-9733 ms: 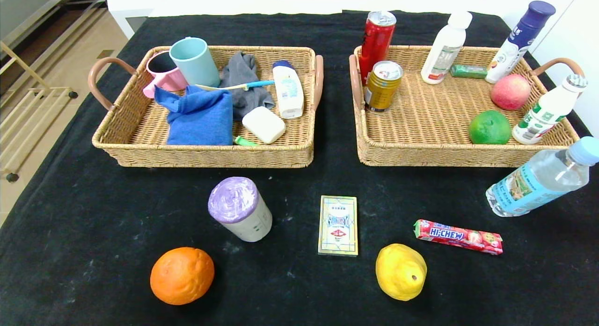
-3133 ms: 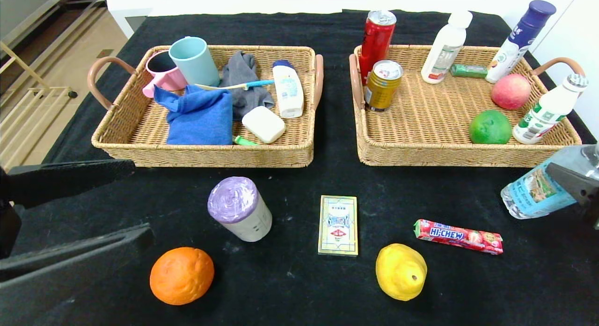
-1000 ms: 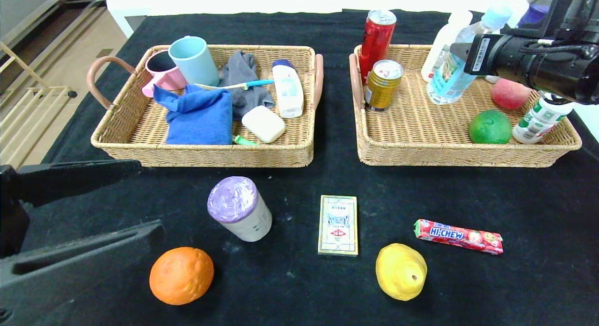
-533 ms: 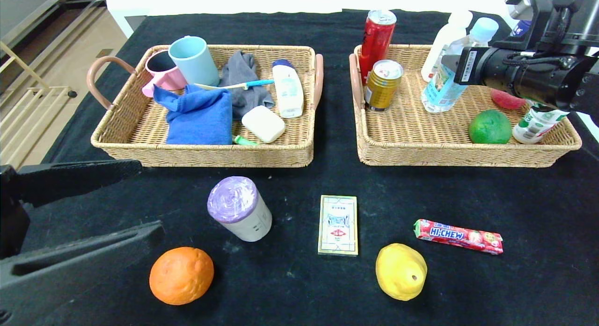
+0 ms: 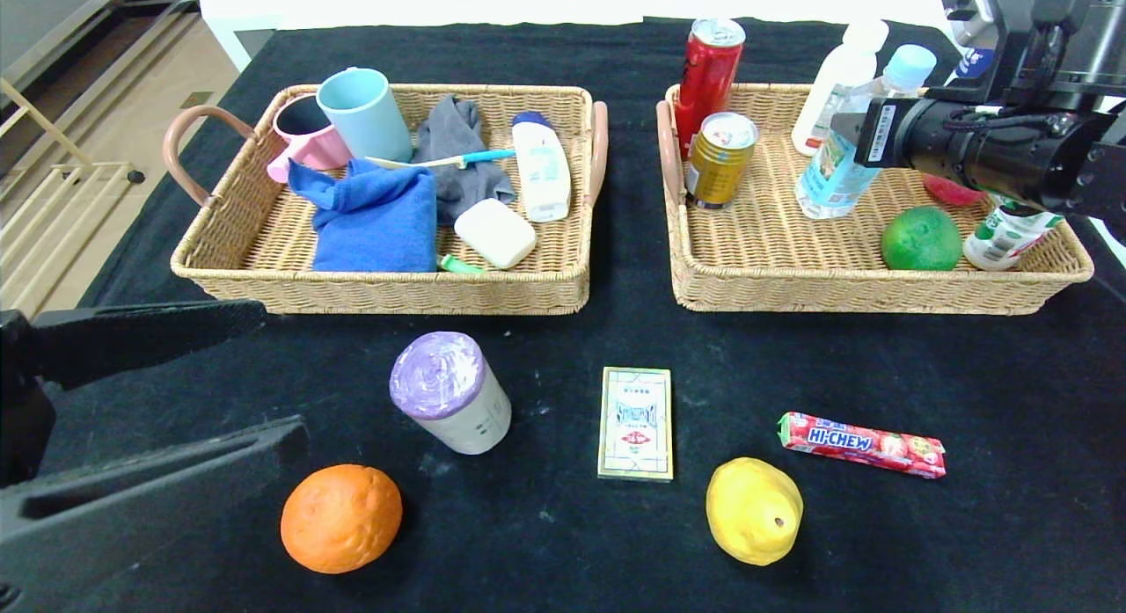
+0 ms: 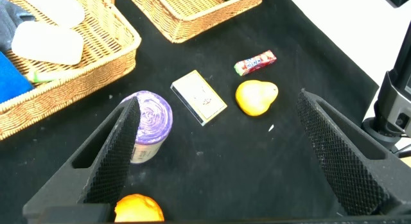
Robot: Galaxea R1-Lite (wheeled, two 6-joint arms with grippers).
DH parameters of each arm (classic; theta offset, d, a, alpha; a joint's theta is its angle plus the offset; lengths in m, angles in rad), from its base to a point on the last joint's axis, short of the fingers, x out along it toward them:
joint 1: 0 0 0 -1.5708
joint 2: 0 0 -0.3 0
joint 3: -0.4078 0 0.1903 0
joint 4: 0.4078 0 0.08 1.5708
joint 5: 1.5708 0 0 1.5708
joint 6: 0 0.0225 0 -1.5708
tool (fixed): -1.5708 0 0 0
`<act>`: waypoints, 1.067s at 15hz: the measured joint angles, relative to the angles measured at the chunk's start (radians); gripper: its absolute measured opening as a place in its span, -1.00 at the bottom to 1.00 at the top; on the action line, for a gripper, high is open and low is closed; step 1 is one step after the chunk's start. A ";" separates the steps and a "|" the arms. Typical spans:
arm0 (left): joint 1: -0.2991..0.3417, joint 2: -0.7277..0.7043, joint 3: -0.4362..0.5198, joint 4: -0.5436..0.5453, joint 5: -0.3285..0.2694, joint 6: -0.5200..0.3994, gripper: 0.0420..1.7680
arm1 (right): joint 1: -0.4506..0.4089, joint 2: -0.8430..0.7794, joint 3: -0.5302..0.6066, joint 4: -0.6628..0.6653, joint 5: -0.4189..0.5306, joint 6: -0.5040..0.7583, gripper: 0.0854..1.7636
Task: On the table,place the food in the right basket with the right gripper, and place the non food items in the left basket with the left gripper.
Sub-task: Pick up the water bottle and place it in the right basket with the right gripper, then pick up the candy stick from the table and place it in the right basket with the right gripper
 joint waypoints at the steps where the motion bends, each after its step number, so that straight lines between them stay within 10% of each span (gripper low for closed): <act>1: 0.000 -0.001 0.000 0.000 0.000 0.000 1.00 | 0.000 0.000 0.001 -0.005 0.000 0.000 0.31; 16: 0.001 -0.007 0.001 0.000 0.001 -0.002 1.00 | 0.054 -0.232 0.149 0.207 -0.056 0.000 0.84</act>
